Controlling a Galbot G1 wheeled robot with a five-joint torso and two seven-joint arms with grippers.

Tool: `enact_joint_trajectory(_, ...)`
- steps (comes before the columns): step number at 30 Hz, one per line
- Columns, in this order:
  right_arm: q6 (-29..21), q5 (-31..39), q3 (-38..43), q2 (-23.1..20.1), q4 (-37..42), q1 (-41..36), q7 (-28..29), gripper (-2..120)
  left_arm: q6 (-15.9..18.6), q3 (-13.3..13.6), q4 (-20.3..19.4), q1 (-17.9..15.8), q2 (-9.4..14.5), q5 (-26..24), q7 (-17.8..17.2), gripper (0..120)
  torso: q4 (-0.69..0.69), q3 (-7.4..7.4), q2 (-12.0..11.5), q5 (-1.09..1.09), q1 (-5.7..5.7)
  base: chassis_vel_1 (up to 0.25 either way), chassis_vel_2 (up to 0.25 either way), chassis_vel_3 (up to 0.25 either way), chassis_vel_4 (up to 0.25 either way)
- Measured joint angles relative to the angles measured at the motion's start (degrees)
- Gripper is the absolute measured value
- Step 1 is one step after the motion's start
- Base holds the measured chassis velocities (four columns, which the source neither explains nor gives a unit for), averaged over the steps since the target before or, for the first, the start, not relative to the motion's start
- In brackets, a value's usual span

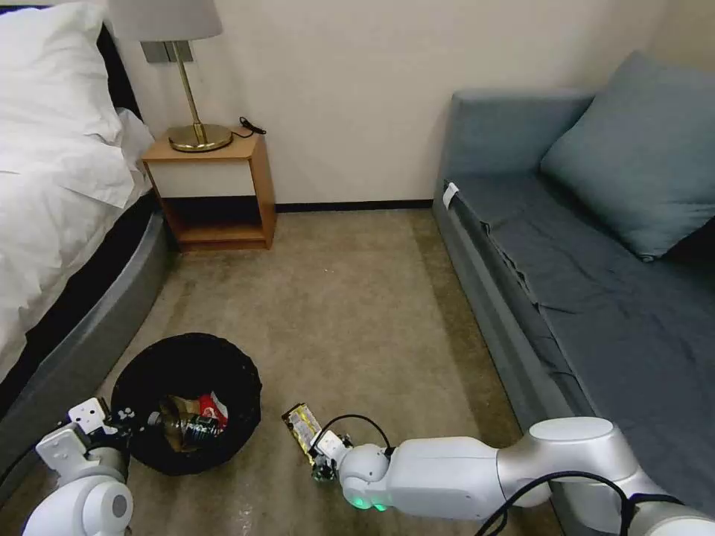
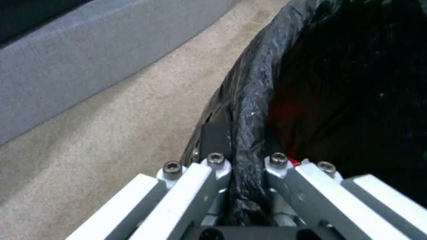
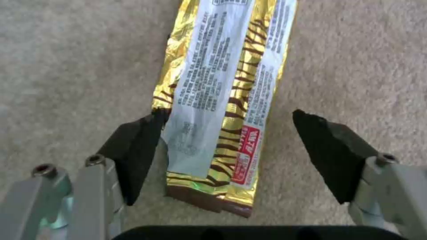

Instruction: Pick up the trash bin, then pick up the garbage on the floor and place it into the trash bin.

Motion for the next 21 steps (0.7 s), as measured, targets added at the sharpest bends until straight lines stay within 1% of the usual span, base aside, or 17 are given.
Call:
enact_joint_trajectory(3,0.32,-0.15,-0.13,0.13,-0.56,0.28,-0.47,67,0.0,0.06,0.0,0.06,-0.07,0.06,0.0,3,0.0,0.0,0.0,0.0,0.0,0.0,0.0,0.0,0.0)
enact_joint_trajectory(4,0.32,-0.15,-0.13,0.13,-0.56,0.28,-0.47,67,0.0,0.06,0.0,0.06,-0.07,0.06,0.0,3,0.0,0.0,0.0,0.0,0.0,0.0,0.0,0.0,0.0)
enact_joint_trajectory(6,0.41,-0.3,-0.14,0.11,-0.72,0.35,-0.6,57,0.0,0.07,0.0,0.08,-0.08,0.07,0.0,3,0.0,0.0,0.0,0.01,0.0,0.0,0.0,0.0,0.0)
enact_joint_trajectory(8,0.82,-0.91,-0.15,0.01,-0.82,0.29,-0.69,51,0.0,0.11,0.02,0.05,-0.08,0.1,0.0,3,0.0,0.0,0.0,0.01,0.0,0.0,0.0,0.0,0.0)
enact_joint_trajectory(10,0.96,-1.12,-0.15,-0.11,-0.8,0.28,-0.69,50,0.0,0.13,0.03,0.02,-0.09,0.12,0.0,3,0.0,0.0,0.0,0.01,0.0,0.0,0.0,0.0,0.0)
enact_joint_trajectory(12,1.05,-1.36,-0.16,-0.3,-0.61,0.29,-0.69,47,0.0,0.19,0.08,-0.07,-0.07,0.14,0.0,3,0.0,0.0,0.01,0.0,0.0,0.0,0.0,0.0,0.0)
enact_joint_trajectory(13,1.12,-1.53,-0.16,-0.45,-0.48,0.36,-0.68,43,0.0,0.22,0.1,-0.13,-0.07,0.15,0.0,3,0.0,0.0,0.0,0.0,0.0,0.0,0.0,0.0,0.0)
enact_joint_trajectory(16,1.18,-1.82,-0.18,-0.61,-0.43,0.48,-0.69,39,0.0,0.24,0.18,-0.17,-0.05,0.15,0.0,3,0.0,0.0,0.0,0.0,0.0,0.0,0.0,0.0,0.0)
enact_joint_trajectory(19,1.41,-2.29,-0.24,-0.8,-0.3,0.55,-0.98,28,-0.04,0.25,0.28,-0.21,-0.01,0.17,0.0,3,-0.01,0.0,0.0,-0.01,0.0,0.0,0.0,0.0,0.0)
enact_joint_trajectory(20,1.41,-2.29,-0.24,-0.8,-0.3,0.55,-0.98,28,-0.04,0.25,0.28,-0.21,-0.01,0.17,0.0,3,-0.01,0.0,0.0,-0.01,0.0,0.0,0.0,0.0,0.0)
enact_joint_trajectory(21,1.47,-2.41,-0.26,-0.87,-0.23,0.57,-1.11,25,-0.05,0.25,0.31,-0.23,0.0,0.18,0.0,3,0.0,0.0,0.0,0.0,0.0,0.0,0.0,0.0,0.0)
